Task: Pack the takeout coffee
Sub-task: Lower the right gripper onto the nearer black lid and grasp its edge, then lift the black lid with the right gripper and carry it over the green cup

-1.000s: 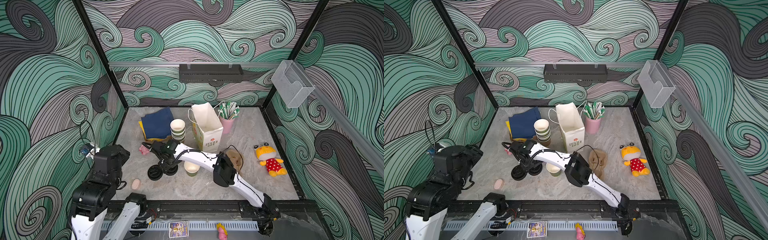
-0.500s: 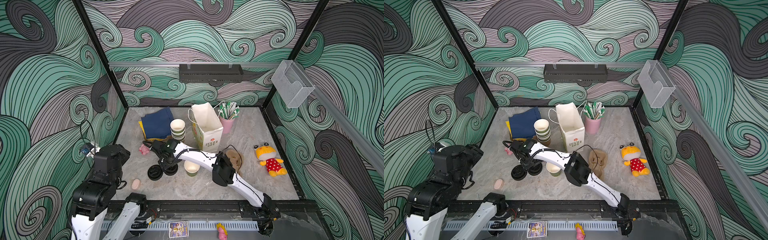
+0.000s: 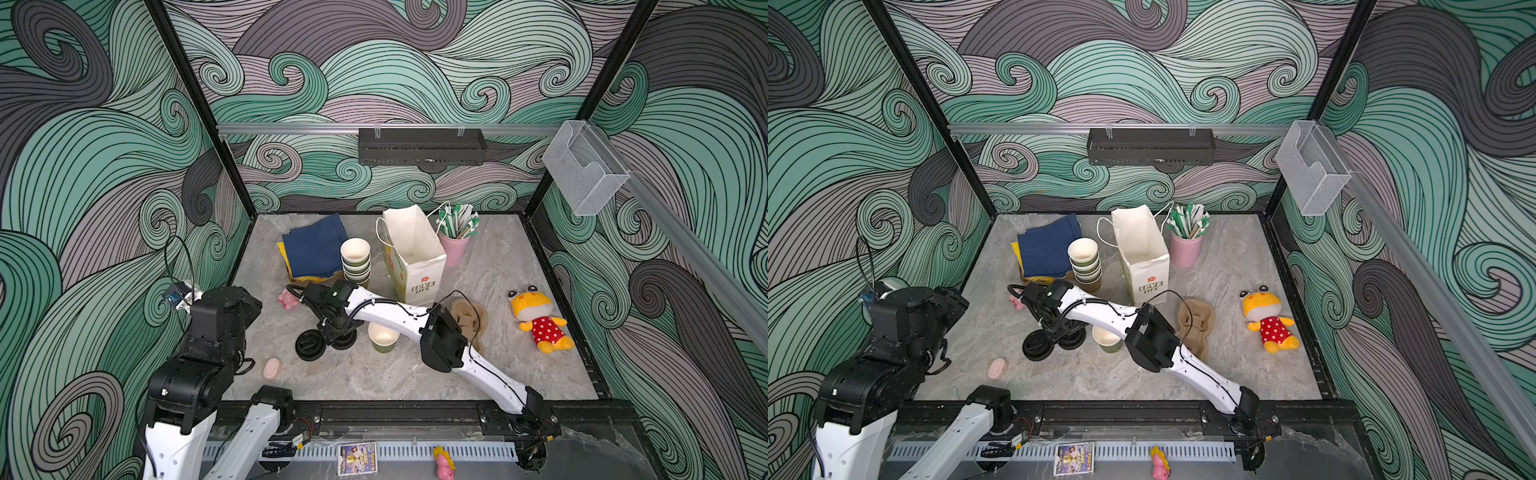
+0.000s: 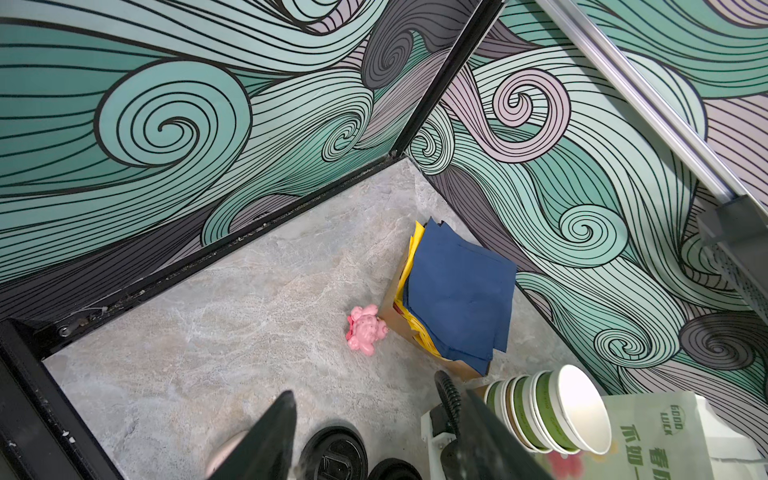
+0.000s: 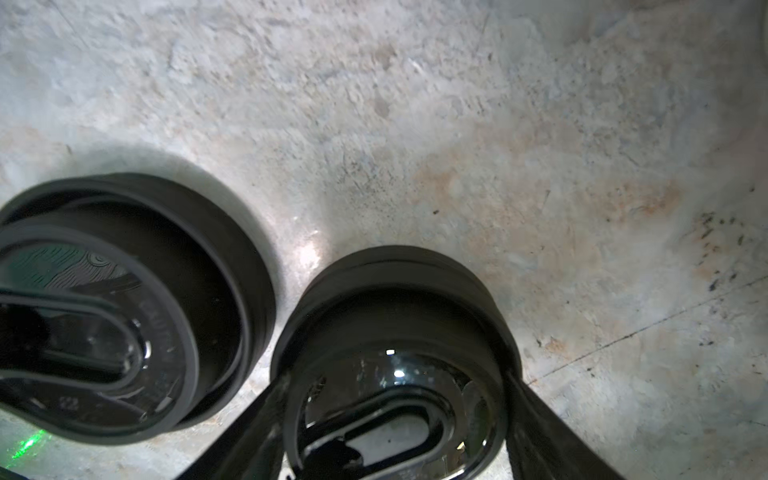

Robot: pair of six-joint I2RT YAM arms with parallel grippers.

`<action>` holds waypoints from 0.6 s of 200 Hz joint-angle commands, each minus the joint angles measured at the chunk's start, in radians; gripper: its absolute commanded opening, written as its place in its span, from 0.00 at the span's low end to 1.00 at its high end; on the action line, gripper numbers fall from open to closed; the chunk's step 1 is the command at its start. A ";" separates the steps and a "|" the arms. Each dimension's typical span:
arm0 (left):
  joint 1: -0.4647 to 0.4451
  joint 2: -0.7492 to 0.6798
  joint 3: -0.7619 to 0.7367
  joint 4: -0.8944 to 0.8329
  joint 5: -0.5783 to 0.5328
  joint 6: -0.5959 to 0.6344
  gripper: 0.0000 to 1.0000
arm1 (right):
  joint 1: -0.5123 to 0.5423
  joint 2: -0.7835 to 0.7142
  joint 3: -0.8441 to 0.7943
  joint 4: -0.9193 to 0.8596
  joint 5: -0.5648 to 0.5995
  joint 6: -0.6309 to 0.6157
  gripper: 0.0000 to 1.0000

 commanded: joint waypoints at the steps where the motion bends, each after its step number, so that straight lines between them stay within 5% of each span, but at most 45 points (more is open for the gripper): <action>1: 0.007 0.010 0.022 0.006 0.001 0.020 0.64 | -0.002 -0.003 0.014 -0.019 0.022 0.012 0.75; 120: 0.008 -0.001 0.000 -0.012 0.034 -0.004 0.64 | 0.037 -0.172 -0.055 -0.019 0.057 -0.038 0.72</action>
